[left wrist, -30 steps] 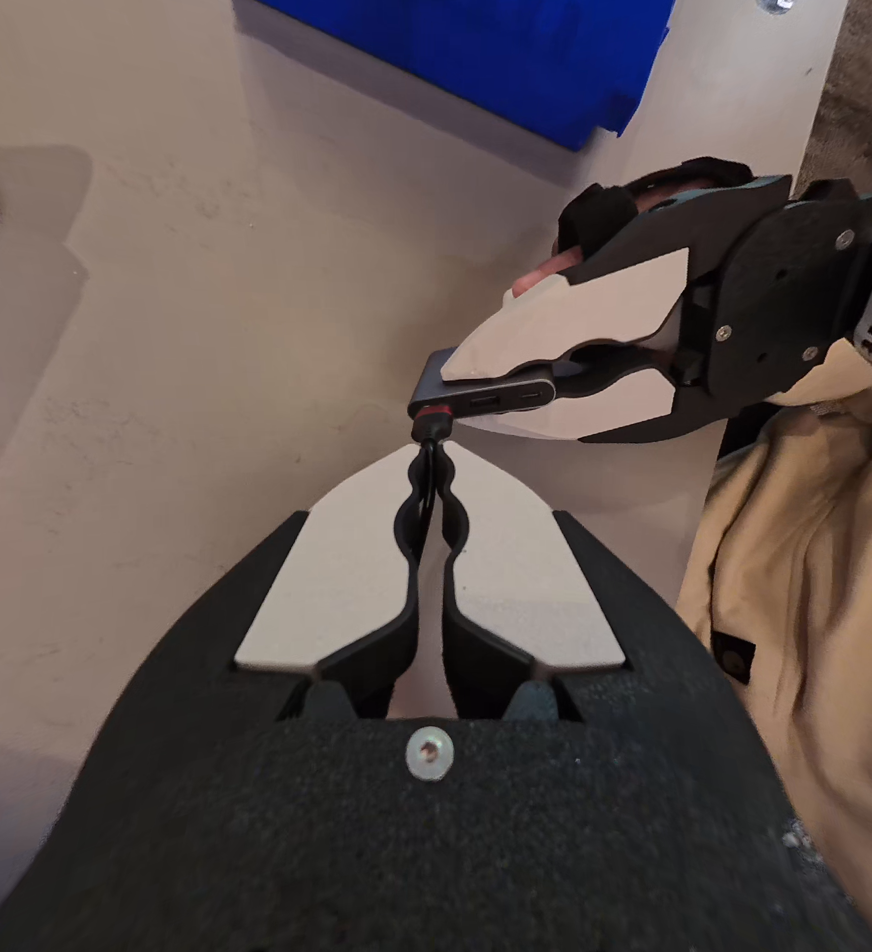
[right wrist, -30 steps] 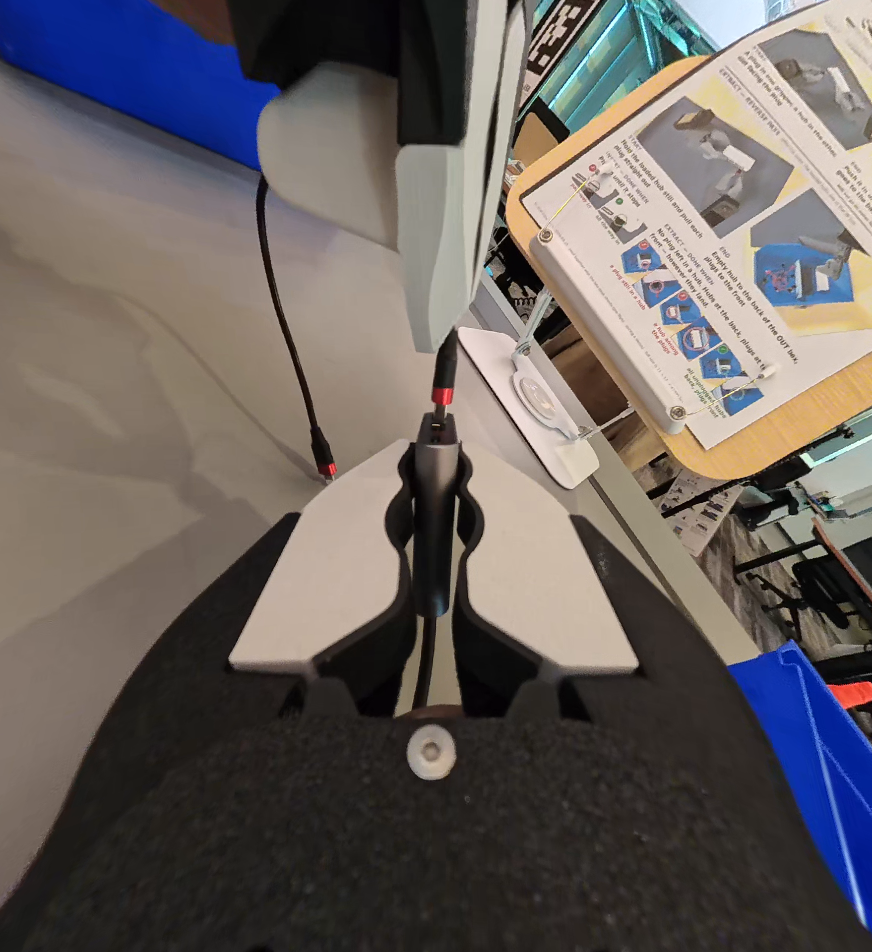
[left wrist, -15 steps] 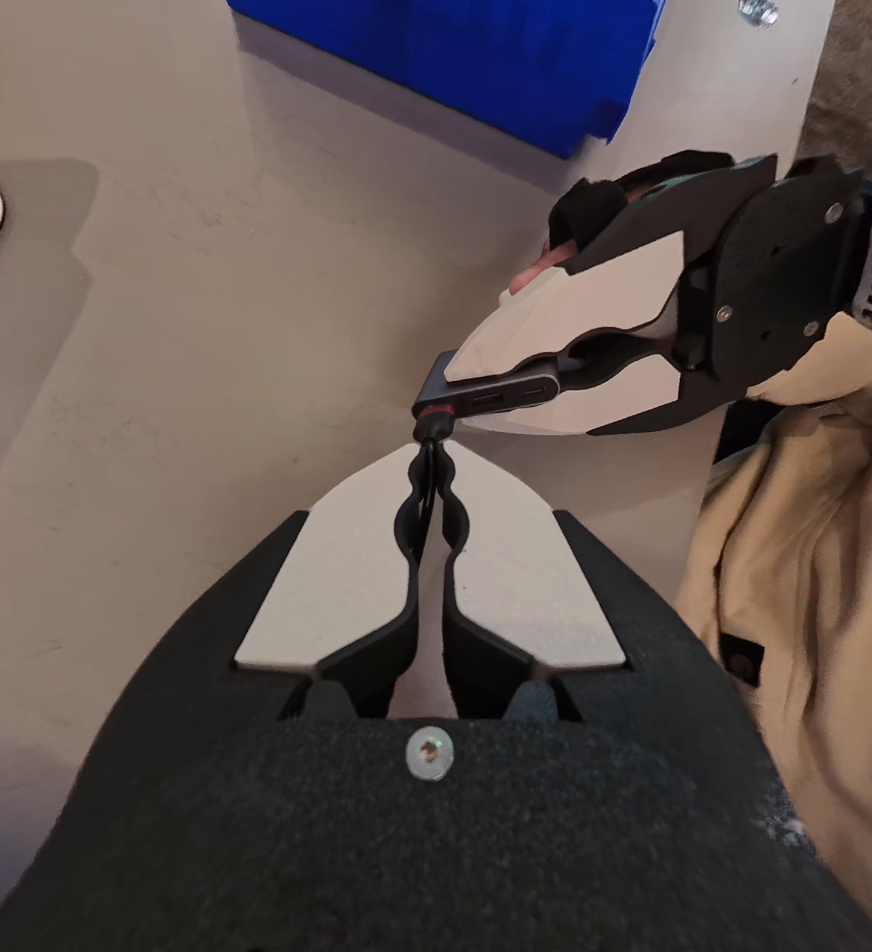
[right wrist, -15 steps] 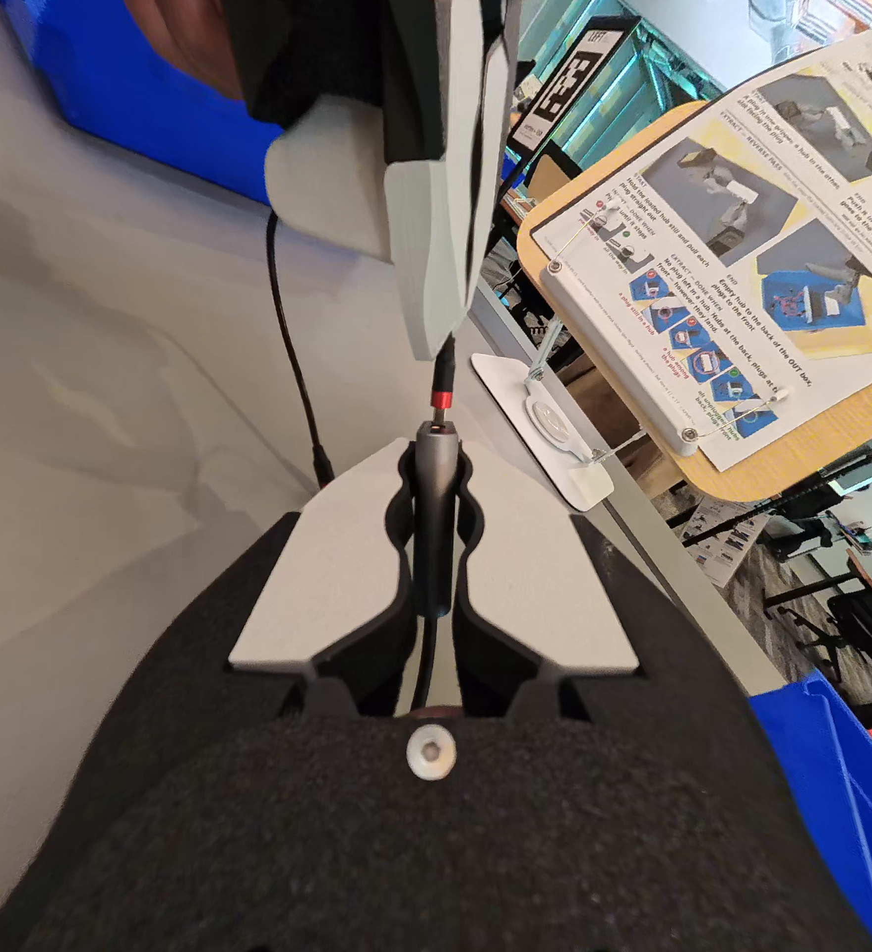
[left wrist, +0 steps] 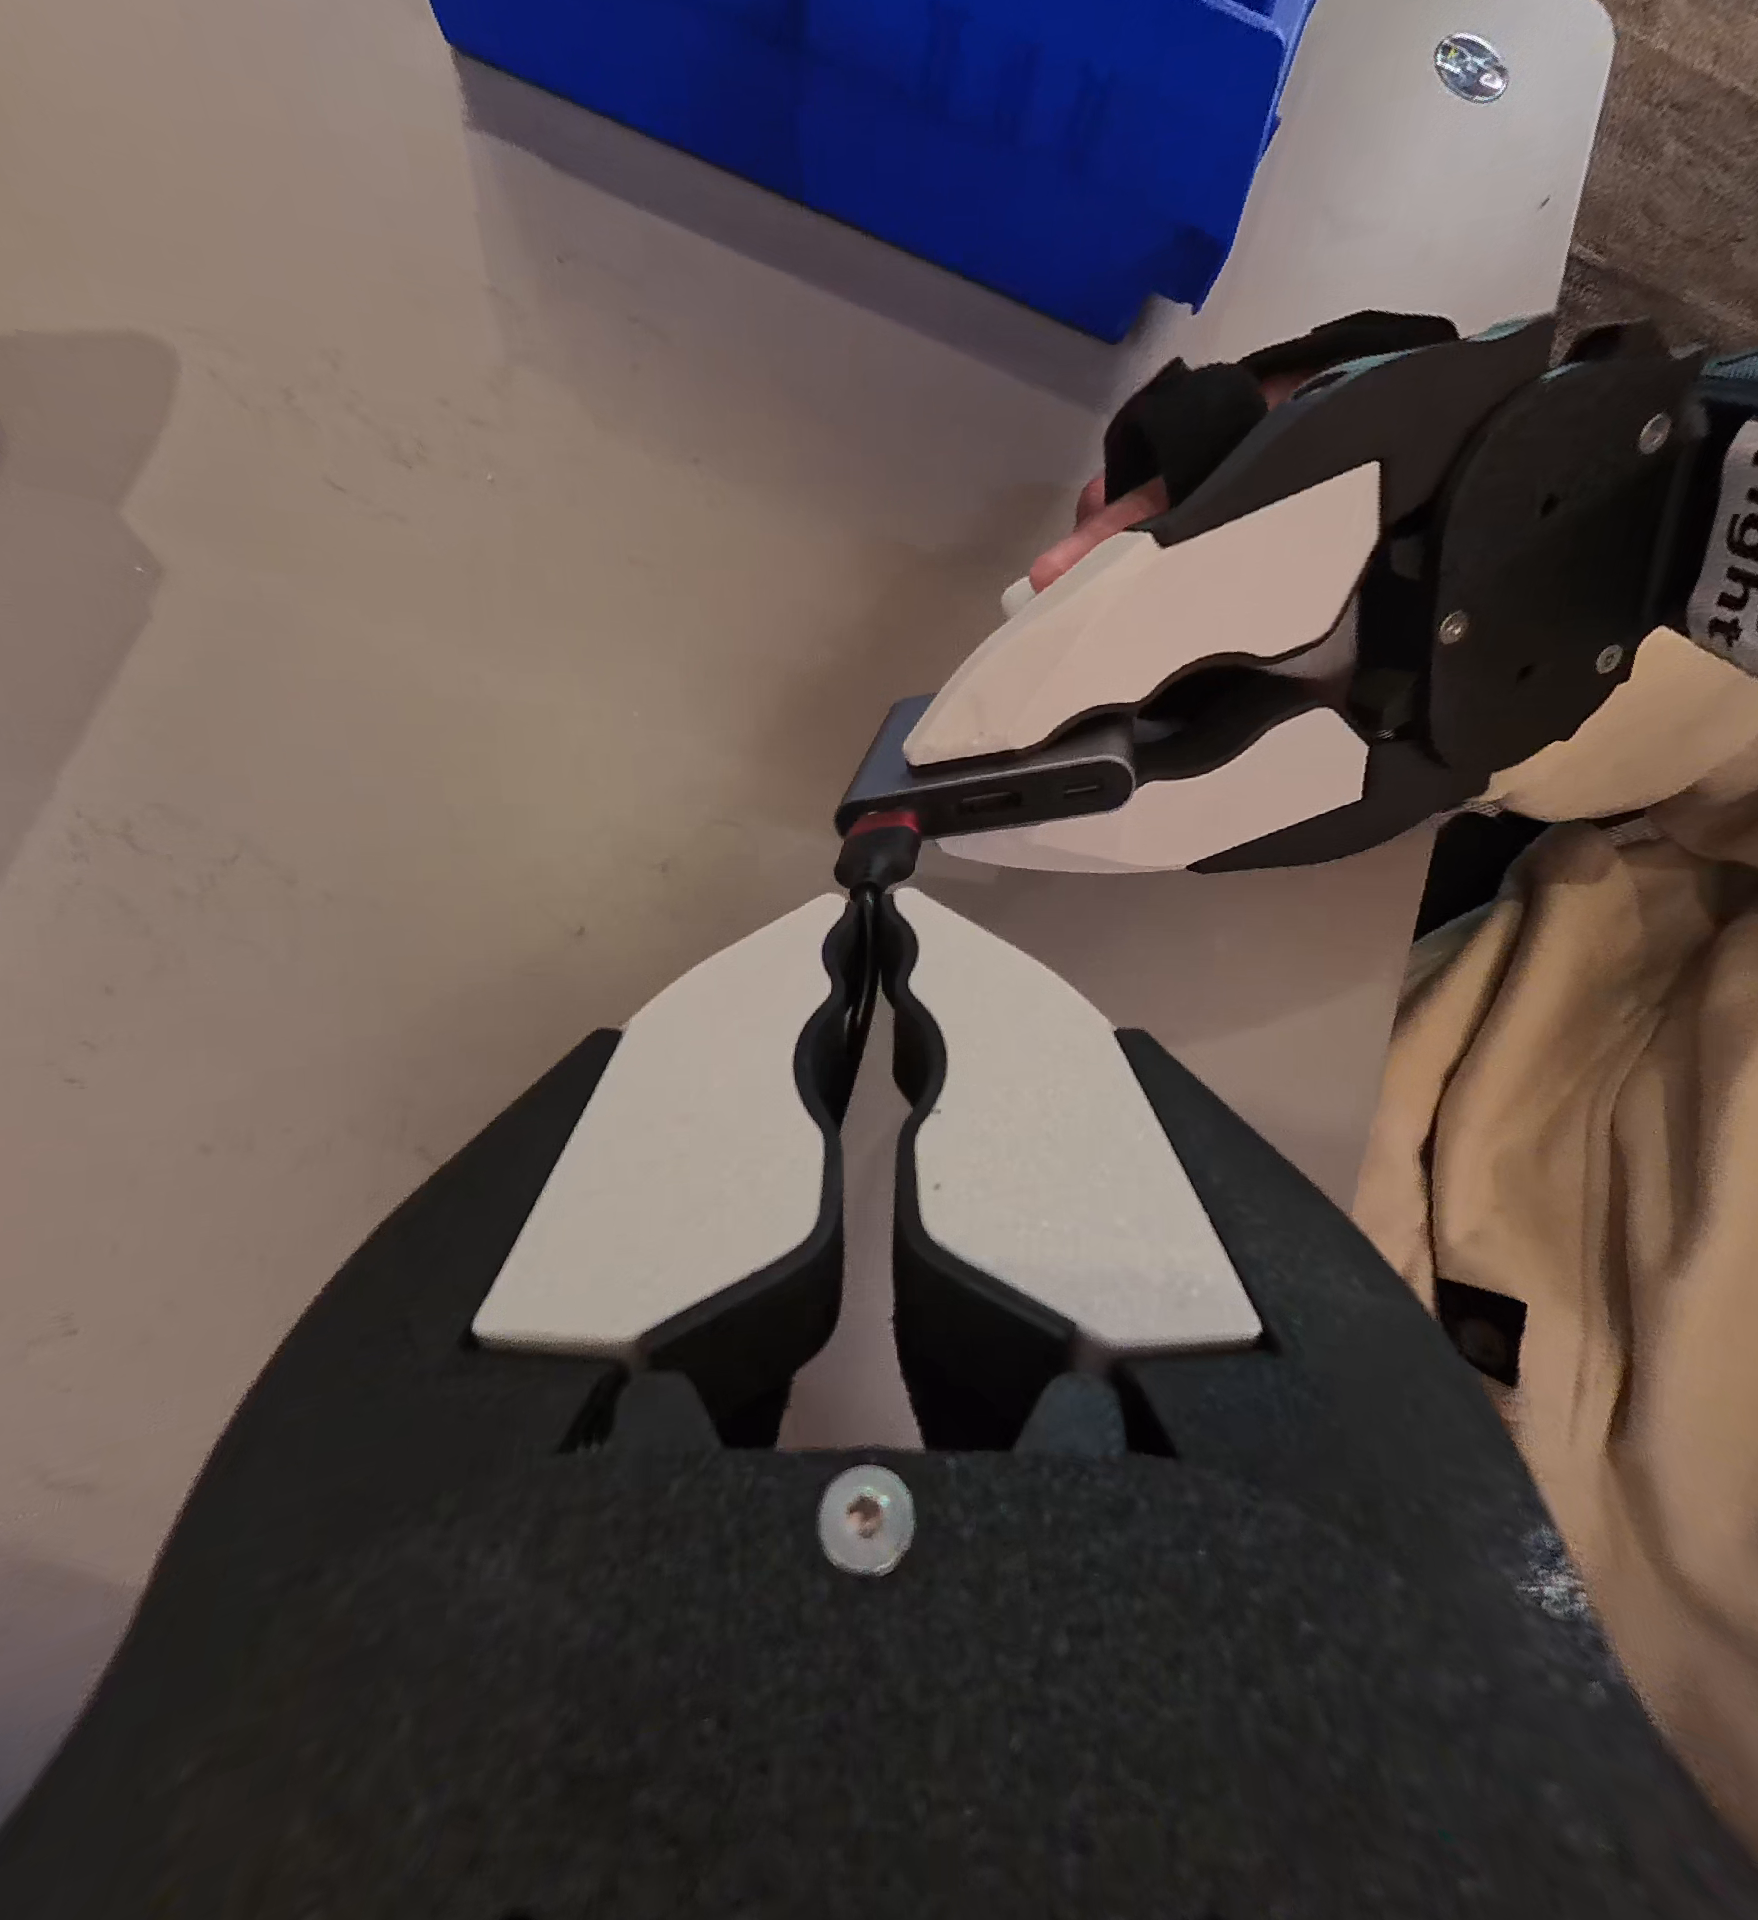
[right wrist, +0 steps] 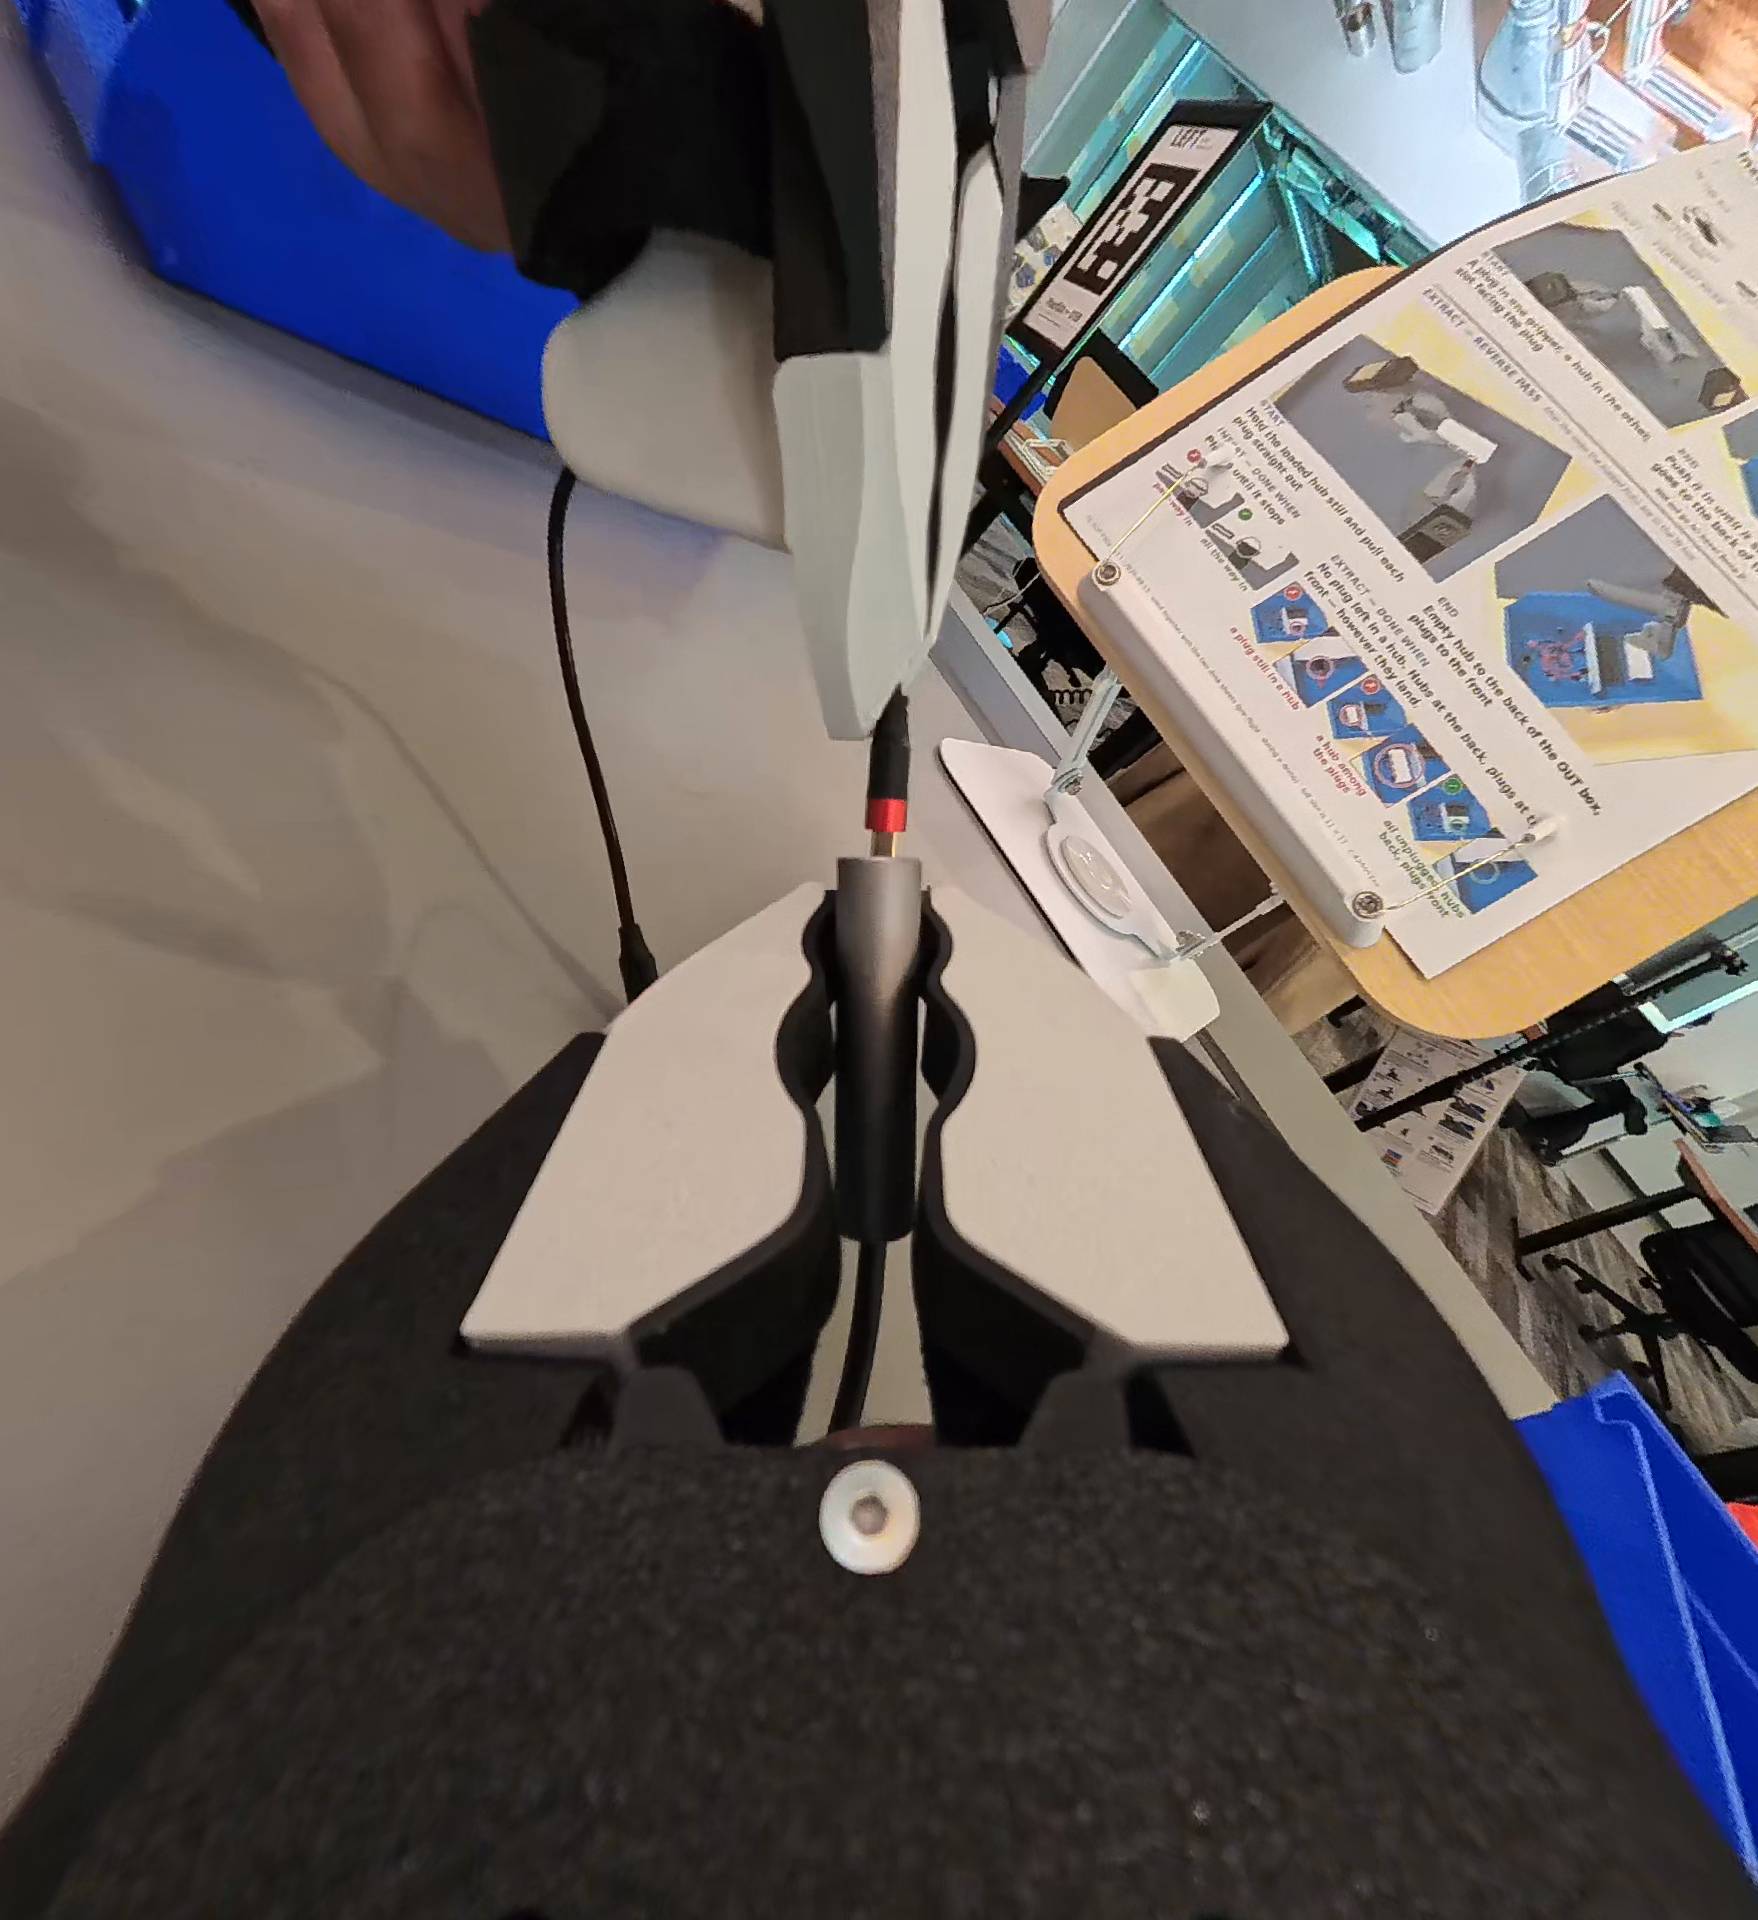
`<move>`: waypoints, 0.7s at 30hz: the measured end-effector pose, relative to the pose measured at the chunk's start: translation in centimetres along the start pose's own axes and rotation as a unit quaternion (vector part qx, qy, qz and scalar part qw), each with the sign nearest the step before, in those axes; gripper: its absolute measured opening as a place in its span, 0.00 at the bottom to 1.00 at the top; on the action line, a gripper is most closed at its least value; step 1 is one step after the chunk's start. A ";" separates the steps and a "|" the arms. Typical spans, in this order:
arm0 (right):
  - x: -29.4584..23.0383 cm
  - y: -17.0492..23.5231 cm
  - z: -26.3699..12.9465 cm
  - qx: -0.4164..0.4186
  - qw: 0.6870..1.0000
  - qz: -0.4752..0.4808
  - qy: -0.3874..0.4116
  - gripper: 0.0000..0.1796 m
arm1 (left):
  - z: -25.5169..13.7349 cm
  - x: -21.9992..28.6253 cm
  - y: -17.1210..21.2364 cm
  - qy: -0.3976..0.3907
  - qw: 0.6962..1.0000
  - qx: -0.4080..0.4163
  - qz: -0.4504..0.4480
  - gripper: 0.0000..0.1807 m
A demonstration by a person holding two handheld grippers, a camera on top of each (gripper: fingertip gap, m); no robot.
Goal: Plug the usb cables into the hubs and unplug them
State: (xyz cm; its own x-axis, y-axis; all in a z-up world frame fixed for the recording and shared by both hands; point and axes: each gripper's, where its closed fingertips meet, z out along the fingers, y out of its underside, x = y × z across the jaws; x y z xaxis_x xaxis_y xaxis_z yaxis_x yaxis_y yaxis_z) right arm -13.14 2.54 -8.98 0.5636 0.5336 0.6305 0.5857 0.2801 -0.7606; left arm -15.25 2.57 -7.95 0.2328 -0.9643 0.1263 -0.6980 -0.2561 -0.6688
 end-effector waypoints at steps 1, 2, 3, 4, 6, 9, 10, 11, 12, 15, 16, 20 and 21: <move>0.0 0.0 0.1 0.002 1.000 0.009 -0.004 0.07 | -0.1 -0.1 -0.1 -0.006 1.000 0.005 0.002 0.01; 0.1 0.0 0.3 0.004 1.000 0.022 -0.008 0.07 | -0.2 -0.2 -0.2 -0.014 1.000 0.011 0.005 0.01; 0.2 0.1 0.4 0.003 1.000 0.027 -0.007 0.07 | -0.4 -0.2 -0.3 -0.024 0.999 0.021 0.009 0.02; 0.3 0.4 0.5 -0.006 0.999 0.030 -0.009 0.07 | -0.6 0.0 -0.4 -0.031 0.999 0.029 0.013 0.08; 0.2 1.2 0.7 -0.027 0.999 0.032 -0.010 0.07 | -1.4 0.1 -0.4 -0.056 0.997 0.037 0.035 0.19; -0.3 0.8 0.6 -0.012 0.999 0.044 -0.029 0.07 | -2.5 -0.1 -1.0 -0.146 0.978 0.048 0.139 0.24; -0.9 0.6 0.6 -0.007 0.998 0.046 -0.048 0.07 | -2.6 -0.2 -1.0 -0.178 0.967 0.038 0.178 0.24; -1.1 0.6 0.6 -0.007 0.998 0.045 -0.053 0.07 | -2.6 -0.1 -0.9 -0.194 0.957 0.023 0.212 0.23; -1.4 0.5 0.6 -0.007 0.997 0.045 -0.060 0.07 | -2.2 0.2 -0.6 -0.192 0.952 0.008 0.238 0.21; -2.2 0.0 0.4 0.010 0.993 0.064 -0.094 0.07 | -1.3 0.9 0.8 -0.146 0.950 -0.038 0.272 0.18; -2.5 -0.2 0.2 0.017 0.991 0.071 -0.108 0.07 | -1.3 0.8 1.1 -0.137 0.949 -0.045 0.280 0.18; -2.6 -0.4 -0.5 0.032 0.987 0.088 -0.134 0.07 | -1.1 1.4 2.1 -0.084 0.943 -0.062 0.315 0.15; -2.5 -0.4 -0.6 0.037 0.985 0.094 -0.138 0.07 | -0.9 1.5 2.2 -0.081 0.940 -0.067 0.325 0.15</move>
State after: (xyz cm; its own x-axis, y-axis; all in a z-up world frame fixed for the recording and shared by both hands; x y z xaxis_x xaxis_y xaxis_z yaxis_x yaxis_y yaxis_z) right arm -14.47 0.57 -10.15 0.4715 0.7760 0.4190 0.4364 0.2076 -0.8755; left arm -17.08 0.53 -8.61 -0.1788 -0.8999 -0.3977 -0.8050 0.3662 -0.4668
